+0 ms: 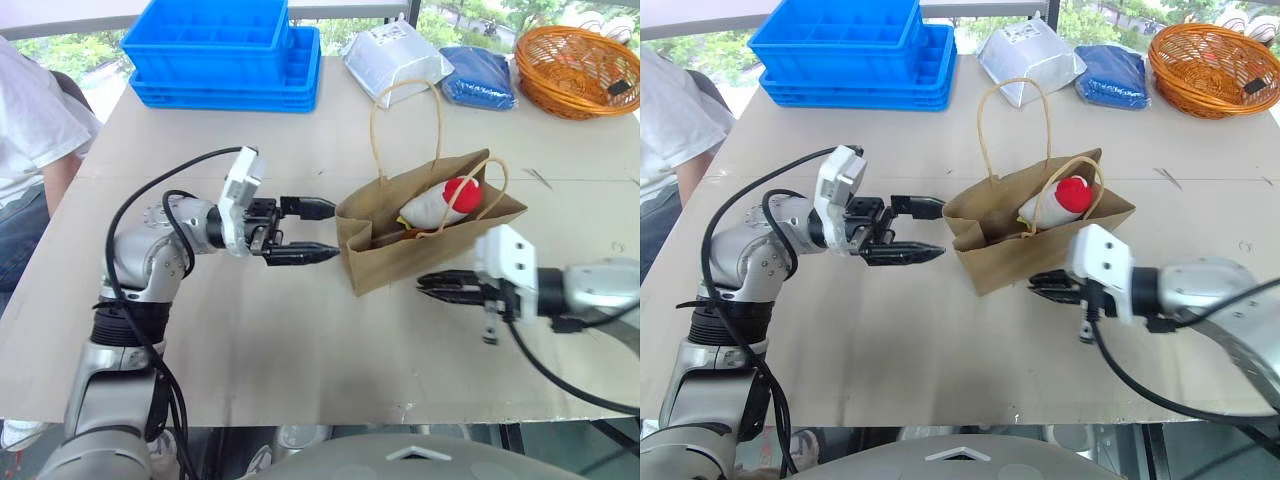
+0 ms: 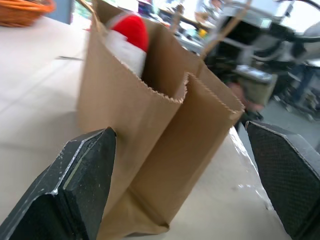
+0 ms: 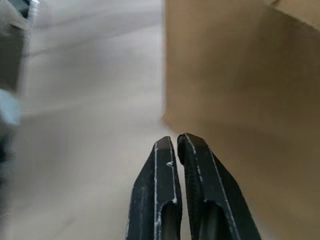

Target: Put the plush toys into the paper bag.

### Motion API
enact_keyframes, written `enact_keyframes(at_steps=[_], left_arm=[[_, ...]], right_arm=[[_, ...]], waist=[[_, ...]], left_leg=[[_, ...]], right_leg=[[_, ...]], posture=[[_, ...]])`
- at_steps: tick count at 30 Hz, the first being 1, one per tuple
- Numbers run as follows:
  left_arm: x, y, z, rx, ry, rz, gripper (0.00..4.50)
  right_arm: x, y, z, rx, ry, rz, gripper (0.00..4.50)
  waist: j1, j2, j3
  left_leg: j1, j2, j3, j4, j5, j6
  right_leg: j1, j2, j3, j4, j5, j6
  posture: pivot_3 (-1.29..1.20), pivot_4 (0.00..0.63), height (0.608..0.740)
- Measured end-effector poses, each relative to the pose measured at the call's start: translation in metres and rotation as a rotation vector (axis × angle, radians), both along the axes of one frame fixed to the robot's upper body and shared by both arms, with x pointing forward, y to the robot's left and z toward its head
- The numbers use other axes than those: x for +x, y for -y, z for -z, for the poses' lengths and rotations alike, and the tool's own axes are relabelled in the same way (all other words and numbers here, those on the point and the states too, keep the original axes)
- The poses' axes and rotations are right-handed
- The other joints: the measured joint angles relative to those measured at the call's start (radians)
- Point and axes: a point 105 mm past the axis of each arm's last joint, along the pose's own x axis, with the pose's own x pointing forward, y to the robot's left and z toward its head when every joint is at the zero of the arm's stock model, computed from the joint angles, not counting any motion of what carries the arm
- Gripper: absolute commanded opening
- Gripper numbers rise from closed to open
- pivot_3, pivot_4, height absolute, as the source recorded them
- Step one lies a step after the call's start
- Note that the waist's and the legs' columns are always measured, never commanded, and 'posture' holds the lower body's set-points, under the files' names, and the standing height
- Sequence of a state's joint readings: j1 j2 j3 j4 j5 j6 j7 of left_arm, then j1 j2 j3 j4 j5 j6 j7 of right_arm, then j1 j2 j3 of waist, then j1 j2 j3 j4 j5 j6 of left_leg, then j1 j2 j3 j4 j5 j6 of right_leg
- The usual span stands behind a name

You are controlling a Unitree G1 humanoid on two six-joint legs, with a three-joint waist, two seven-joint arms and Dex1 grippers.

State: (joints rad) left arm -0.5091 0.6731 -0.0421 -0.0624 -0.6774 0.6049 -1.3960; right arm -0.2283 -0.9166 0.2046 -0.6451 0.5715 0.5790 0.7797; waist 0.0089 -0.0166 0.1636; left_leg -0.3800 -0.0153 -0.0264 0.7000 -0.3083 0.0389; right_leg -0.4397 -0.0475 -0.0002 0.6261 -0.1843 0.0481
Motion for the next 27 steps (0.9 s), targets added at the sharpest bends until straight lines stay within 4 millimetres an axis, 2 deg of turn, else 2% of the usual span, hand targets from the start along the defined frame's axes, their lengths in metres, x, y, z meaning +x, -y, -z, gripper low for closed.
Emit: enact_keyframes(at_steps=[2, 5, 11, 14, 20, 27], left_arm=[[0.0, 0.001, 0.003, 0.009, 0.0, 0.006, 4.5], [-0.001, 0.004, 0.006, 0.017, 0.011, 0.006, 4.5], [0.001, 0.013, 0.02, 0.054, 0.067, -0.04, 4.5], [0.003, 0.019, 0.019, 0.035, 0.083, -0.067, 4.5], [0.017, 0.038, 0.019, -0.022, 0.108, -0.251, 4.5], [0.03, 0.05, 0.023, 0.018, 0.142, -0.349, 4.5]], right_arm=[[0.012, -0.009, 0.005, 0.007, 0.029, -0.001, 0.01], [0.021, -0.024, 0.007, 0.042, 0.043, -0.019, 0.01], [0.026, -0.041, 0.002, 0.102, 0.044, -0.028, 0.01], [0.028, -0.043, 0.002, 0.105, 0.043, -0.021, 0.01], [0.033, -0.048, 0.005, 0.127, 0.028, -0.004, 0.01], [0.037, -0.05, 0.014, 0.147, 0.002, 0.015, 0.01]], waist=[[0.001, 0.0, 0.0], [0.001, 0.0, 0.0], [0.005, 0.001, 0.0], [0.004, 0.001, 0.0], [0.004, 0.001, 0.0], [0.004, 0.001, 0.0]], left_leg=[[0.0, 0.0, -0.001, 0.0, 0.0, 0.0], [0.0, 0.0, -0.001, 0.0, 0.0, 0.0], [-0.001, 0.0, -0.002, 0.0, 0.0, 0.0], [-0.001, 0.0, -0.002, 0.0, 0.0, 0.001], [-0.001, 0.0, -0.002, 0.0, 0.0, 0.001], [0.0, 0.0, -0.003, 0.0, 0.0, 0.0]], right_leg=[[0.0, 0.0, -0.001, 0.0, 0.0, 0.0], [0.0, 0.0, -0.001, 0.0, 0.0, 0.0], [0.0, 0.0, -0.001, 0.0, 0.0, 0.0], [0.0, -0.001, -0.001, 0.0, 0.0, 0.0], [0.0, -0.001, -0.001, 0.001, 0.0, 0.0], [0.0, -0.001, -0.001, 0.001, 0.0, 0.0]], posture=[[0.0, 0.15, 0.74], [0.0, 0.15, 0.74], [0.0, 0.15, 0.74], [0.0, 0.15, 0.74], [0.0, 0.15, 0.74], [0.0, 0.15, 0.74]])
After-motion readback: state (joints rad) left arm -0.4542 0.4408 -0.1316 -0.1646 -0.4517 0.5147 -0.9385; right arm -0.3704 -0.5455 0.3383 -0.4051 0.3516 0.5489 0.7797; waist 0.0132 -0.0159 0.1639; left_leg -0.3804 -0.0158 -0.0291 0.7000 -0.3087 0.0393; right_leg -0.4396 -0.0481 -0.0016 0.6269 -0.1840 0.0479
